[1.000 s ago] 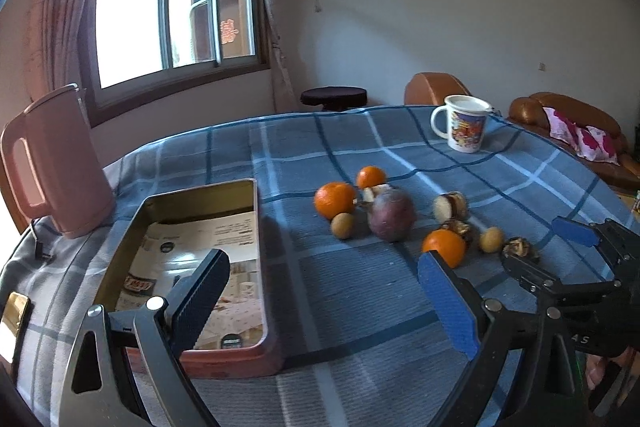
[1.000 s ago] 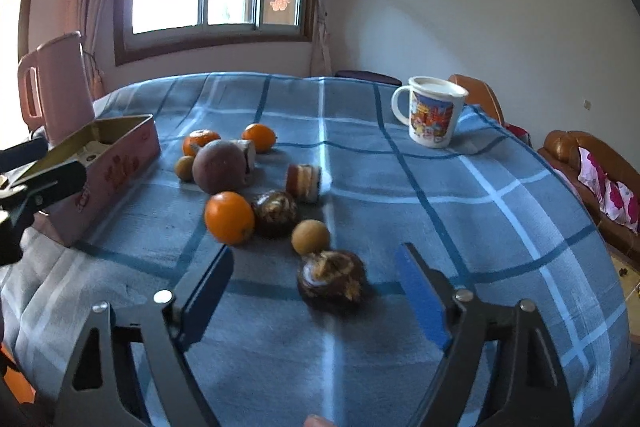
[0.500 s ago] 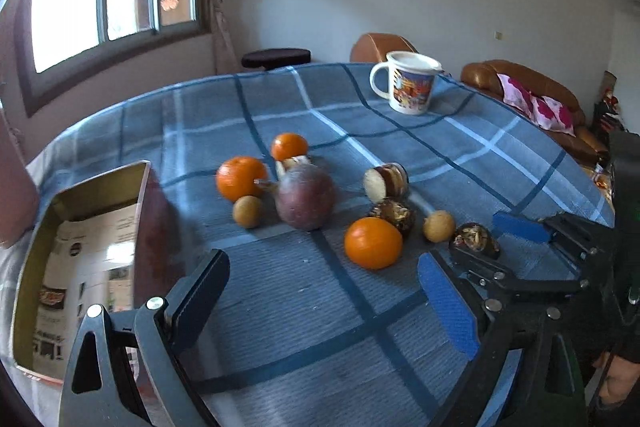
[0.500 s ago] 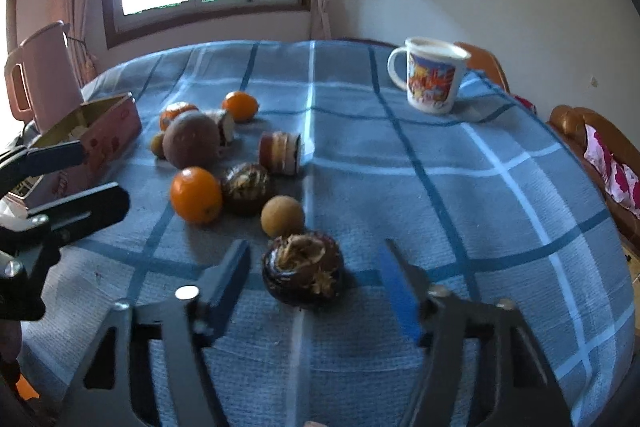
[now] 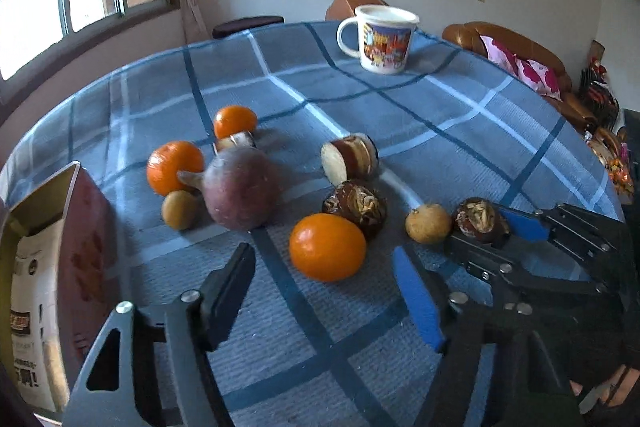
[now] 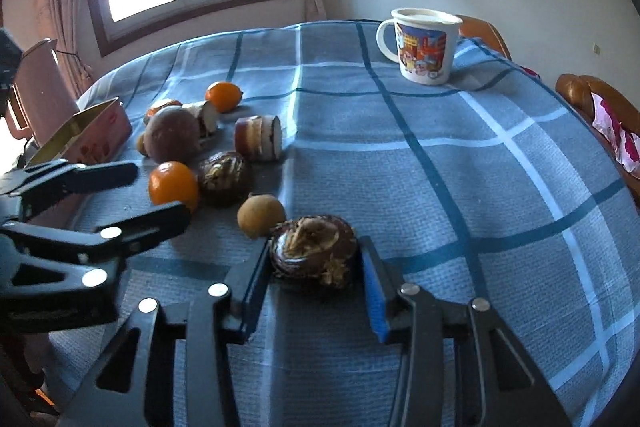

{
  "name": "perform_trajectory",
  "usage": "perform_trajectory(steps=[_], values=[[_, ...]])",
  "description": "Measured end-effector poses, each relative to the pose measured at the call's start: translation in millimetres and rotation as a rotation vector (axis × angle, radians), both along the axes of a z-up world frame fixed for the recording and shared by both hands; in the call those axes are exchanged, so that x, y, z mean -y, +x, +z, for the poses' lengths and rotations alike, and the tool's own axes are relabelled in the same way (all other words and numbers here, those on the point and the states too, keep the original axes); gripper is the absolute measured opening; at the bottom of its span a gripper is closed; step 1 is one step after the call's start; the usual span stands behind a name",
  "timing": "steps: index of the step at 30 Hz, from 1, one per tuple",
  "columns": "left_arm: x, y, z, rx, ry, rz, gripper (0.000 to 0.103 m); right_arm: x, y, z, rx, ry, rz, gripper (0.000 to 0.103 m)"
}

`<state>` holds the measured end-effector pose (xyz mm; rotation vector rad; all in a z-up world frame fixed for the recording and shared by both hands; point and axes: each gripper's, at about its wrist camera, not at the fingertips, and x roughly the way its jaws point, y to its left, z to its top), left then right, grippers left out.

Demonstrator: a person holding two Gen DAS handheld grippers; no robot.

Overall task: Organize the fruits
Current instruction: 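Grasp a dark brown round fruit with the right tool while the left tool grasps an orange, then carry the brown fruit with the right tool while the left tool carries the orange over the tin box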

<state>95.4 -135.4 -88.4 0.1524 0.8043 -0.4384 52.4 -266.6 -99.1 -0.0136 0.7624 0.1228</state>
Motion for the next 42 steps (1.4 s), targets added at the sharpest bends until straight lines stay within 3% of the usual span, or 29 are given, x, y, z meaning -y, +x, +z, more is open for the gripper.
perform_trajectory(steps=[5, 13, 30, 42], values=[[1.4, 14.7, -6.2, -0.055, -0.027, -0.008, 0.045, -4.8, -2.9, 0.9, 0.02, -0.033, -0.001, 0.046], [-13.2, -0.3, 0.8, -0.018, -0.065, 0.0, 0.045, -1.9, -8.6, 4.1, 0.062, 0.002, 0.012, 0.045], [-31.8, -26.9, 22.5, 0.152, -0.127, 0.069, 0.045, -3.3, -28.5, 13.3, 0.217, 0.019, 0.038, 0.046], [-31.5, -51.7, 28.5, 0.236, -0.122, 0.076, 0.045, -1.7, -39.1, 16.7, 0.294, 0.035, 0.042, 0.045]])
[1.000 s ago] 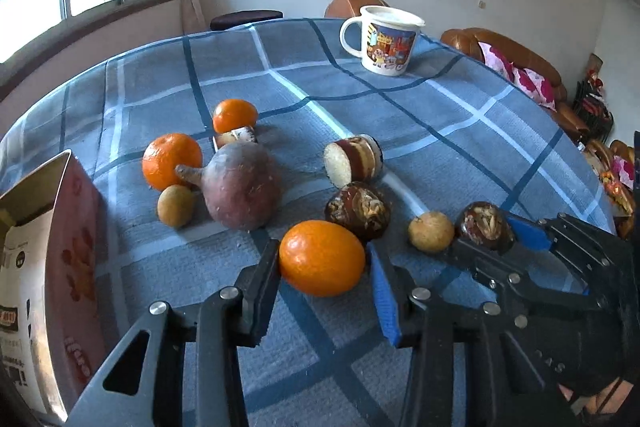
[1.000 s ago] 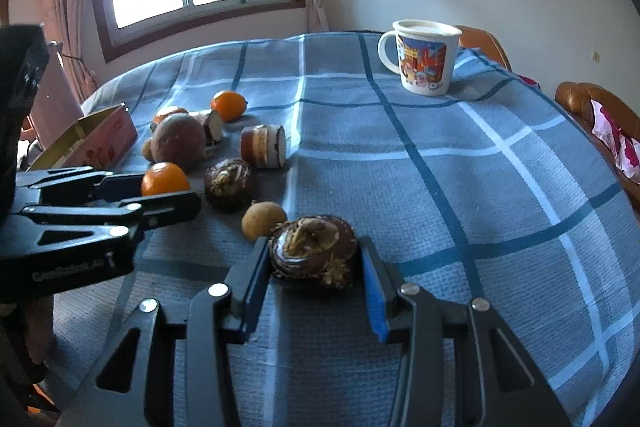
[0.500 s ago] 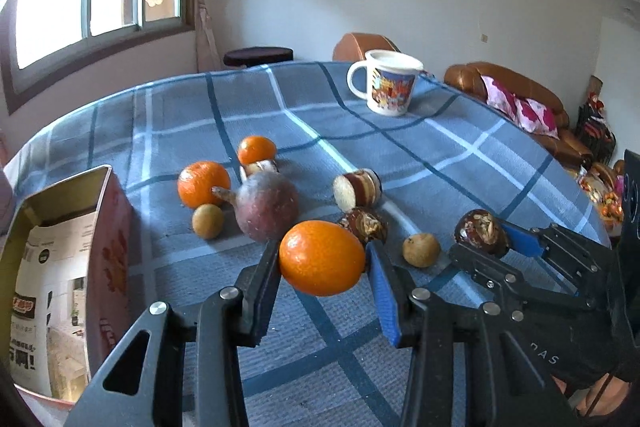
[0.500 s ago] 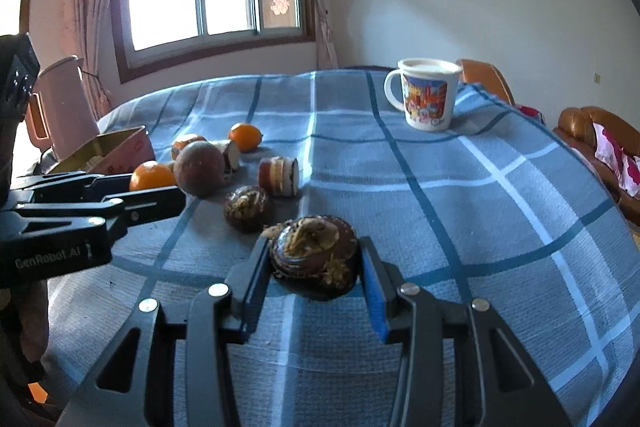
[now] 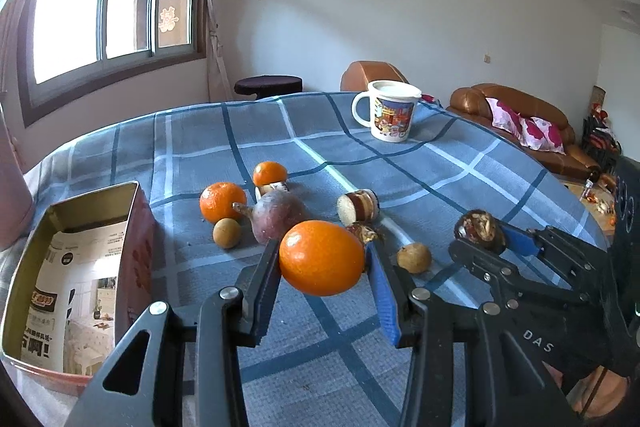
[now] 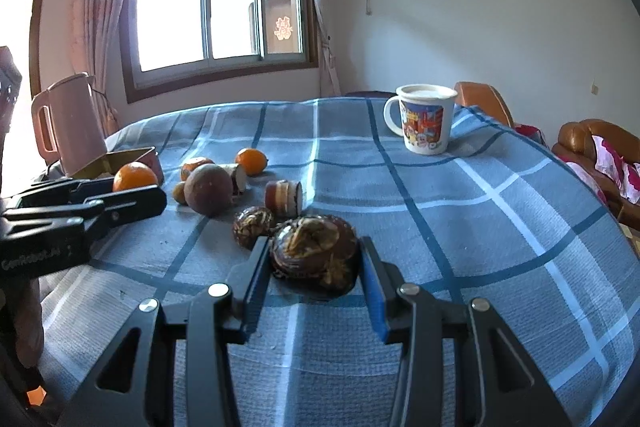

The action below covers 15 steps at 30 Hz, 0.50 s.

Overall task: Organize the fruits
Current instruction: 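Carry the brown fruit with the right tool while the left tool carries the orange over the tin box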

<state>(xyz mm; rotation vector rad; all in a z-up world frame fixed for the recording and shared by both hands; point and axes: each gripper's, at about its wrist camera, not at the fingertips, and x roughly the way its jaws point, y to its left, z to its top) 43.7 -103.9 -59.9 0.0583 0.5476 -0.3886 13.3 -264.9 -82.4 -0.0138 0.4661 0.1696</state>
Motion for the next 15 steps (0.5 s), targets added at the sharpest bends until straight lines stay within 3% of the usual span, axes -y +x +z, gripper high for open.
perform_trajectory(steps=[15], values=[[-11.5, -11.3, 2.1, 0.037, 0.018, 0.04, 0.045, -3.4, -6.8, 4.7, 0.038, -0.022, -0.008, 0.046]])
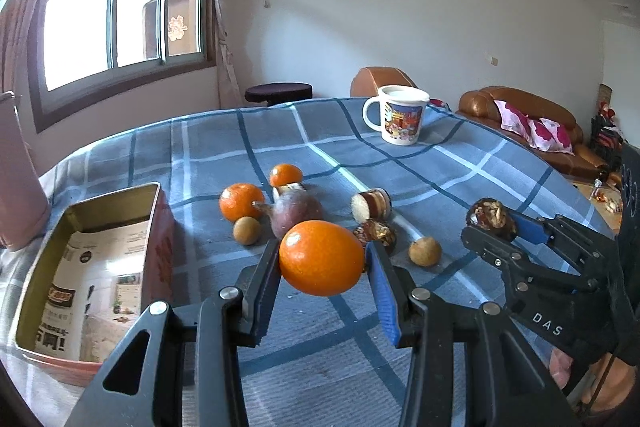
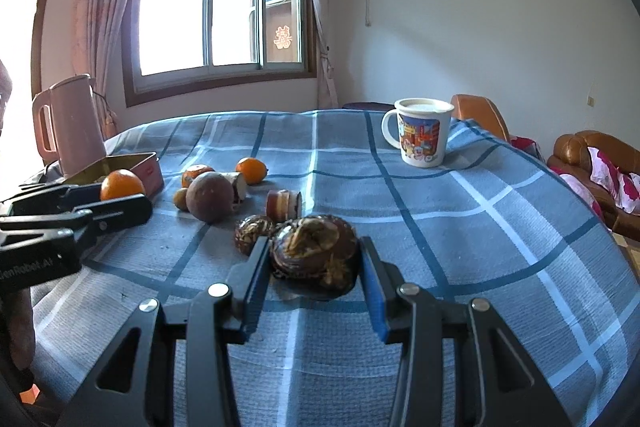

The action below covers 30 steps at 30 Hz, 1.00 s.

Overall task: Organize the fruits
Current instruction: 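Carry the brown fruit with the right tool while the left tool carries the orange over the tin box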

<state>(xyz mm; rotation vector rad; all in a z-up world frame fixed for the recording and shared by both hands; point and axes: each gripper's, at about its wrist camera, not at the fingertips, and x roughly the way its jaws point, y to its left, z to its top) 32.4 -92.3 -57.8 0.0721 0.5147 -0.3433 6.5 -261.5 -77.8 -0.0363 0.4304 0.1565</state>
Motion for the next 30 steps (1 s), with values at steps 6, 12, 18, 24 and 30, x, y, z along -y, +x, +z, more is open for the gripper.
perform_trajectory(steps=[6, 12, 18, 24, 30], values=[[-11.0, -3.8, 5.3, 0.013, -0.001, 0.028, 0.045, -4.9, -0.6, 9.8, 0.013, -0.006, 0.013, 0.046], [-28.3, -4.7, 11.8, 0.025, -0.004, 0.074, 0.045, -20.6, 1.5, 21.7, 0.027, -0.011, 0.061, 0.046], [-46.4, -3.9, 15.4, 0.025, -0.004, 0.114, 0.045, -43.1, 6.0, 33.5, 0.051, -0.033, 0.116, 0.046], [-63.0, -4.3, 17.9, 0.037, -0.004, 0.158, 0.045, -62.9, 12.5, 42.2, 0.064, -0.044, 0.161, 0.046], [-76.5, -5.3, 20.5, 0.048, -0.004, 0.189, 0.045, -79.1, 16.4, 48.8, 0.074, -0.052, 0.193, 0.046]])
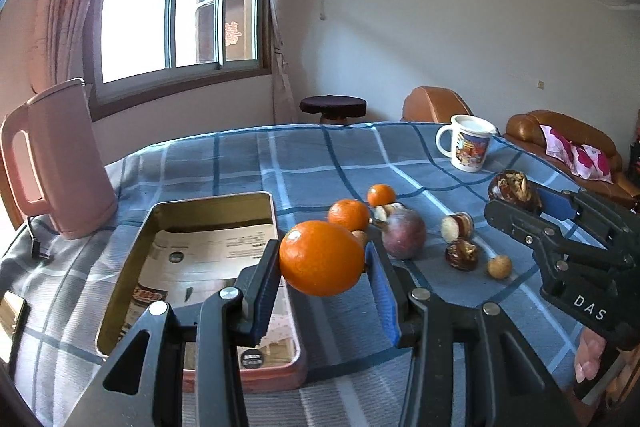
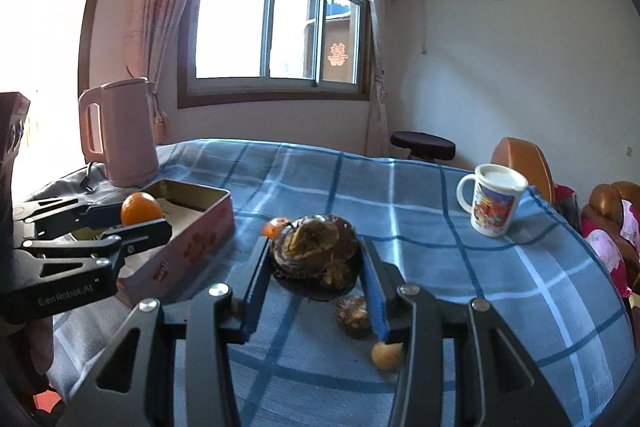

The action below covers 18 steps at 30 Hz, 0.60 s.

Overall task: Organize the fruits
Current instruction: 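Carry the brown fruit with the right tool while the left tool carries the orange over the tin box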

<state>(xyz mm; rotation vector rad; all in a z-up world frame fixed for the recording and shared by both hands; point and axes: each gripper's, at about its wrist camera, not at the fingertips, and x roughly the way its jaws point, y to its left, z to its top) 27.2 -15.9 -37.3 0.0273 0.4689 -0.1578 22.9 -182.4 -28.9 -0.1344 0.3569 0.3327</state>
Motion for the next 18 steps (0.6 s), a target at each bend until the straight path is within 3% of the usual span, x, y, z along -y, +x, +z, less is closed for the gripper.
perform_trajectory(steps=[18], values=[[-12.7, -0.2, 1.6, 0.015, -0.005, 0.03, 0.045, -26.1, 8.6, 10.7, 0.021, -0.024, 0.048, 0.046]])
